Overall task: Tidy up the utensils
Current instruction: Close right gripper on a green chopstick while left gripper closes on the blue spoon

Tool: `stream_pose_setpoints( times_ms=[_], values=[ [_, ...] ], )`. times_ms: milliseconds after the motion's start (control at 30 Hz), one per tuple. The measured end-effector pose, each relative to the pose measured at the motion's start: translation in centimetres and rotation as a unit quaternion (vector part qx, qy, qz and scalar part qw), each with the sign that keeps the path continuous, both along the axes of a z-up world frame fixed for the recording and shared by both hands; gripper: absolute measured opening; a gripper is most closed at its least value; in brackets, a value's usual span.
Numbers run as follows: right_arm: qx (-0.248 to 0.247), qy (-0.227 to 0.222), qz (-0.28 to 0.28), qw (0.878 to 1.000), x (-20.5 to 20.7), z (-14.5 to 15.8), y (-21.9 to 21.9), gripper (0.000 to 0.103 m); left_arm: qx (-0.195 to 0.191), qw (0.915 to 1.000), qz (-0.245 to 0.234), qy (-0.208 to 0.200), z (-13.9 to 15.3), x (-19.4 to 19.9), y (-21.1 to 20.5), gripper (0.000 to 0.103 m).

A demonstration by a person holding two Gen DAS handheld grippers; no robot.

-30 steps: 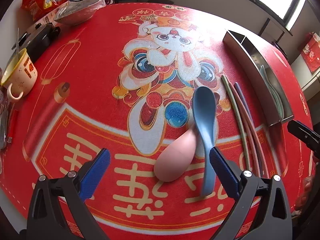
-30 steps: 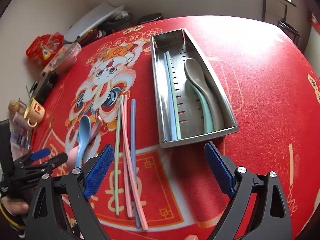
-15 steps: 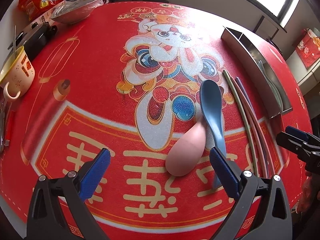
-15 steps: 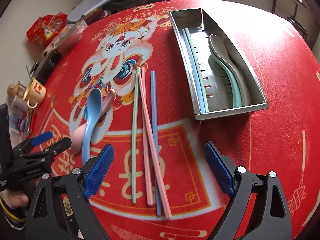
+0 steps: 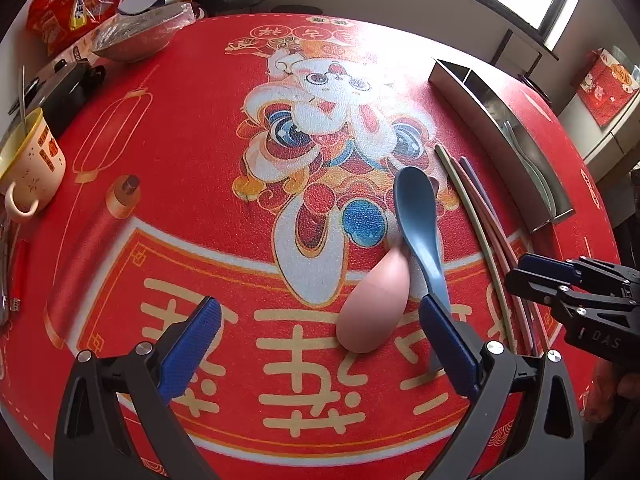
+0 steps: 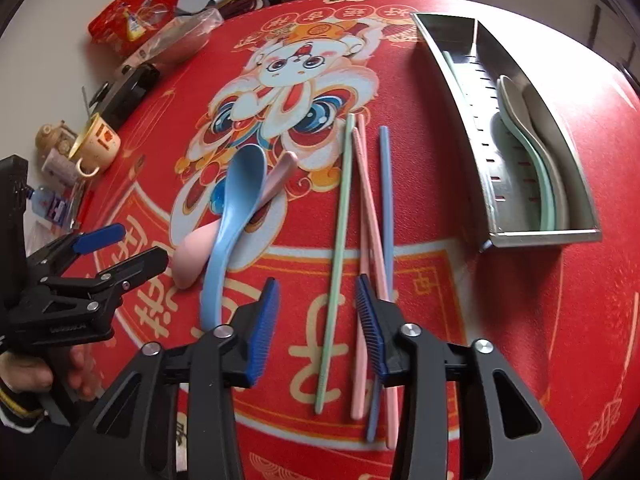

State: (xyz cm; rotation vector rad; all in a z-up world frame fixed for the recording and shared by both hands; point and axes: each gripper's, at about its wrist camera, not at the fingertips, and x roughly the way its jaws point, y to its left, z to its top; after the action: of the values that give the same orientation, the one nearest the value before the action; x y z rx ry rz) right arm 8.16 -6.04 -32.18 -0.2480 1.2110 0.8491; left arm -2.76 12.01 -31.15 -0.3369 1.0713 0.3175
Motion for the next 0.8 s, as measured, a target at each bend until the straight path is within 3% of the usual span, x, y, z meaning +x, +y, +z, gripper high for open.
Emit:
stream_pose_setpoints(
  times_ms=[200,533,800],
  values=[
    [-0.023,-0.013,0.003,1.000,0.8,-1.5,1.5,0.018,0.005,0.9999,-0.001,-0.011,0.4,-0.5,0.2,0.097],
    [-0.053,-0.060,0.014,0.997,1.1,-2.2,2.7,0.012,0.007,0.9998,0.005,-0.015,0.6,-0.7,0.3,0.097],
    [-0.047,-0.060,0.030,0.997,0.4,-2.1,1.9,0.006,0.009,0.9998,0.006,-0.017,0.8,-0.4,0.0,0.097]
  ],
)
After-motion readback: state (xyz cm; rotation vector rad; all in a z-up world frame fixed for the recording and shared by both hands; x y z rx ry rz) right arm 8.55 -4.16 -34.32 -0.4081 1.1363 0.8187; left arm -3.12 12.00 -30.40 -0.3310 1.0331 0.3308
